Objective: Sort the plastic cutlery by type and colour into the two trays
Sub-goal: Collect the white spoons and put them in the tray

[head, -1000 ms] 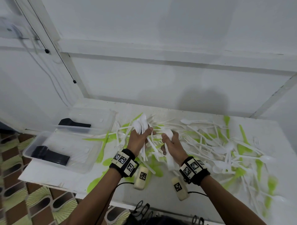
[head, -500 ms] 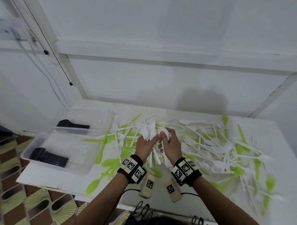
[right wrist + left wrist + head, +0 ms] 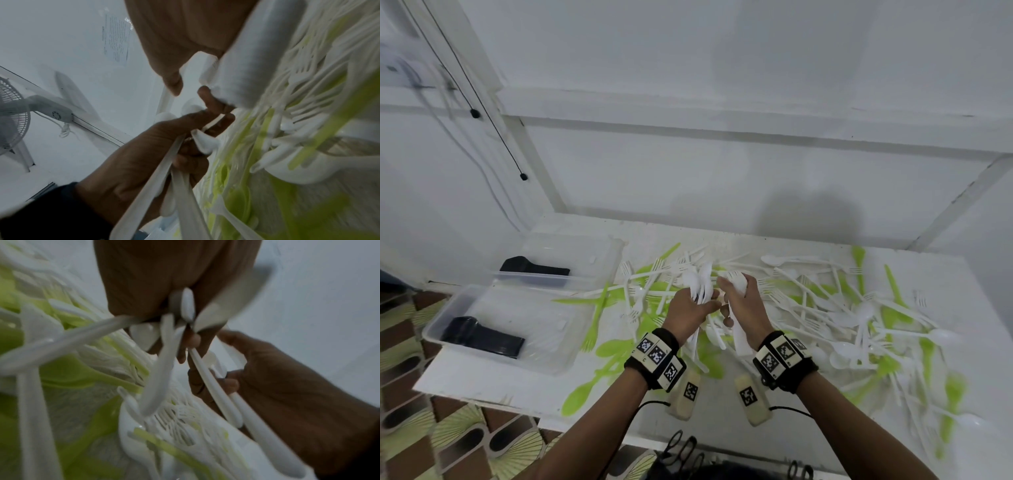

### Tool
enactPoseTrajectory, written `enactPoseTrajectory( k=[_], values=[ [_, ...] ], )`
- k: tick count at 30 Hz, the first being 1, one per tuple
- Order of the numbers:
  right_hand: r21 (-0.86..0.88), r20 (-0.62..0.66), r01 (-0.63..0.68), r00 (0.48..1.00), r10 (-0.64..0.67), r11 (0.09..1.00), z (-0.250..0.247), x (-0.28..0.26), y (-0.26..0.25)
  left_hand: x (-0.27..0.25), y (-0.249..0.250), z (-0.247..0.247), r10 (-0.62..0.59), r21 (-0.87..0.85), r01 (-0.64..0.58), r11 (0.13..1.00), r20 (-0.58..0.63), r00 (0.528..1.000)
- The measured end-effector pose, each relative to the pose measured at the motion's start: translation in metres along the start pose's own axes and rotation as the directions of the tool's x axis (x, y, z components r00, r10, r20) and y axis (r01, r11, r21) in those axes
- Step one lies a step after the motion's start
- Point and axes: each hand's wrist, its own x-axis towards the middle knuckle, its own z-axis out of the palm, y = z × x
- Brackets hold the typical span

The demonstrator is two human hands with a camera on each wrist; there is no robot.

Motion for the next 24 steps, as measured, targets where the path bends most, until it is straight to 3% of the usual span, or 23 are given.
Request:
enactPoseTrajectory(
  k=[4, 10, 16, 18, 24],
  values=[
    [-0.135, 0.022, 0.003, 1.000, 0.000, 0.991, 0.002, -0.002, 0.011, -0.001, 0.000, 0.001, 0.035, 0.208, -0.034, 0.978, -0.002, 0.999],
    [-0.163, -0.010, 0.028, 1.000, -0.030, 0.986, 0.001, -0.002, 0.011, -0.002, 0.001, 0.007, 0.106, 0.415, -0.092, 0.905, -0.011, 0.994],
    [-0.402, -0.098, 0.161, 0.971, -0.217, 0.901, 0.000, 0.005, 0.003, 0.000, -0.004, 0.011, 0.177, 0.518, -0.169, 0.838, 0.034, 0.984],
    [-0.365, -0.159, 0.152, 0.962, -0.223, 0.919, -0.007, 0.015, 0.000, 0.001, -0.010, 0.007, 0.202, 0.524, -0.204, 0.827, 0.061, 0.978],
    [0.045, -0.275, 0.167, 0.950, -0.149, 0.985, -0.028, 0.041, -0.024, -0.001, -0.019, -0.003, 0.210, 0.344, -0.221, 0.912, 0.071, 0.975]
  ],
)
